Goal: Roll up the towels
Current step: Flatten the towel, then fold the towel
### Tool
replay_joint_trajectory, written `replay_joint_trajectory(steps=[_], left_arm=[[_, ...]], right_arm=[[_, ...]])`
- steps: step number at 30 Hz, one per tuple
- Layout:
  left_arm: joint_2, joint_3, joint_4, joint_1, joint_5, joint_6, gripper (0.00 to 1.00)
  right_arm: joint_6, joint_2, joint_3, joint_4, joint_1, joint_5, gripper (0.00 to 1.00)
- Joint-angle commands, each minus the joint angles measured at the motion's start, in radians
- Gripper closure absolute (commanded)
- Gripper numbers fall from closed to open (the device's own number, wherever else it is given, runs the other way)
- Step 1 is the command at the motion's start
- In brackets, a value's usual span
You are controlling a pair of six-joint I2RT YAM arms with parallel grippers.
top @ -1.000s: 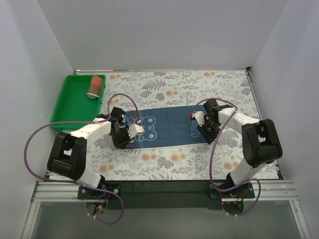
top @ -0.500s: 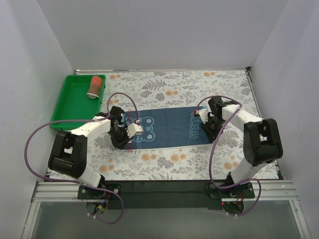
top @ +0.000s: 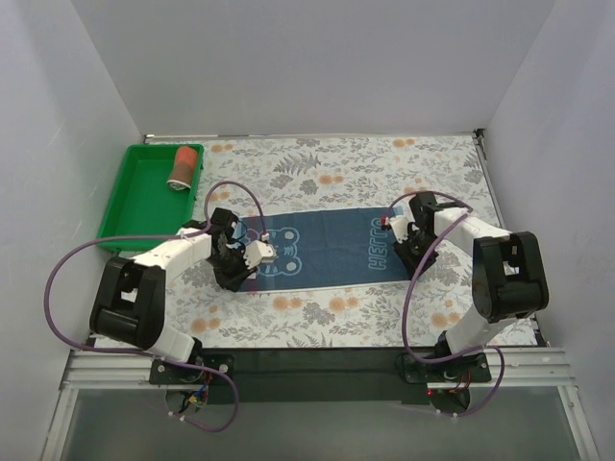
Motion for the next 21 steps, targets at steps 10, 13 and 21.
replay_joint_trajectory(steps=[10, 13, 21], left_arm=[[-0.016, 0.287, -0.093, 0.008, 0.195, -0.011, 0.64], [0.011, 0.359, -0.039, 0.025, 0.192, -0.066, 0.61], [0.235, 0.536, 0.065, 0.117, 0.146, -0.212, 0.66]], right_arm=[[-0.026, 0.029, 0.349, -0.236, -0.027, -0.32, 0.46], [0.004, 0.076, 0.489, -0.213, -0.056, -0.329, 0.46], [0.091, 0.361, 0.877, -0.157, -0.118, -0.158, 0.66]])
